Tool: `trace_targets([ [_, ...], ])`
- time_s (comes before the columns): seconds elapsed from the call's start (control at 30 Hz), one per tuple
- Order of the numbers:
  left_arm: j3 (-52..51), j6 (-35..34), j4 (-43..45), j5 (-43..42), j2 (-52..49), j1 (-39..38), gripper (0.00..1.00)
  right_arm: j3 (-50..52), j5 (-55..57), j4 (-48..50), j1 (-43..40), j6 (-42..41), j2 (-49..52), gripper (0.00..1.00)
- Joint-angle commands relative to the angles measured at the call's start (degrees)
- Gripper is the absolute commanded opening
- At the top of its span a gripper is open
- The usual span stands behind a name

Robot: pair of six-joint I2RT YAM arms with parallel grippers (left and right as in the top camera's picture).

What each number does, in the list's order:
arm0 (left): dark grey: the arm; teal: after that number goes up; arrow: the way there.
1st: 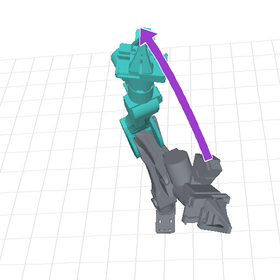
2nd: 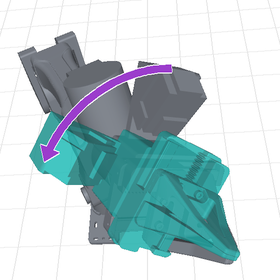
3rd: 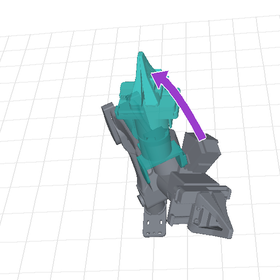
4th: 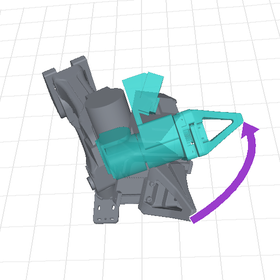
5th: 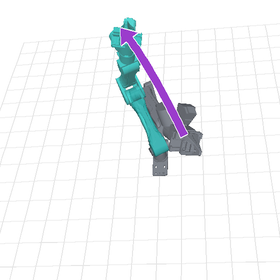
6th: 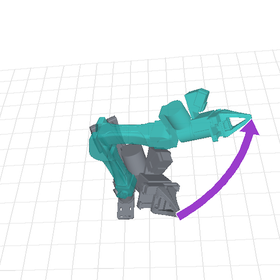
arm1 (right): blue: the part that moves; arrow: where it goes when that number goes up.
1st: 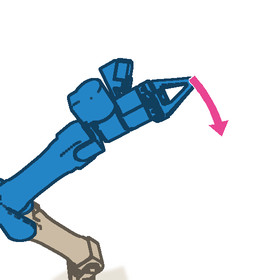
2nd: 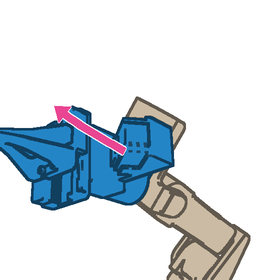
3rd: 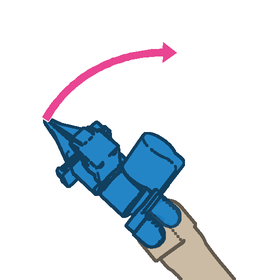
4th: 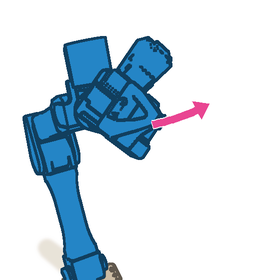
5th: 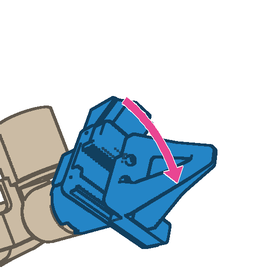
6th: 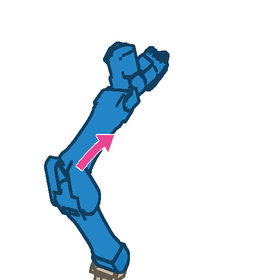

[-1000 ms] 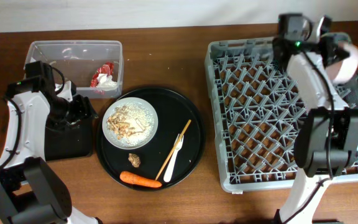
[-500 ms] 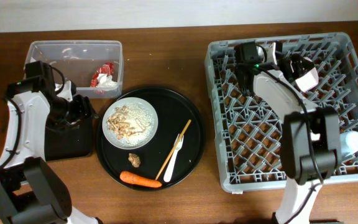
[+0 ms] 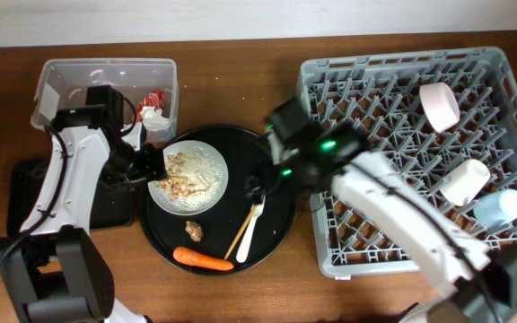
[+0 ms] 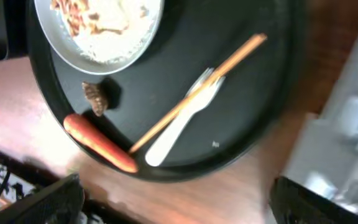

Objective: Sort waste into correct bins and load items into the dishwasher rack
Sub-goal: 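Pick the chopsticks with the right gripper and lay them in the rack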

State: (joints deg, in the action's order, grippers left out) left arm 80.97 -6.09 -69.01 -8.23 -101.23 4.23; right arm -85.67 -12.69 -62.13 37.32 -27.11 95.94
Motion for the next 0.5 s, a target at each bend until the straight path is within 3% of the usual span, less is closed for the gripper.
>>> trace_targets([
  [0.0, -0.7, -0.3, 0.5, 0.8, 1.2, 0.0, 0.77, 0.8, 3.6, 2.9, 5.5, -12.5, 7.6, 0.88],
  [0.07, -0.7, -0.3, 0.6, 0.8, 1.2, 0.0, 0.77, 0.8, 4.7, 3.5, 7.7, -19.6, 15.1, 0.77],
  [0.23, -0.7, -0.3, 0.6, 0.6, 1.2, 0.0, 0.77, 0.9, 6.6, 7.0, 7.8, -23.2, 23.7, 0.35],
  [0.47, -0.7, -0.3, 0.5, 0.6, 1.2, 0.0, 0.77, 1.1, 8.9, 7.1, 8.6, -24.8, 25.7, 0.33],
])
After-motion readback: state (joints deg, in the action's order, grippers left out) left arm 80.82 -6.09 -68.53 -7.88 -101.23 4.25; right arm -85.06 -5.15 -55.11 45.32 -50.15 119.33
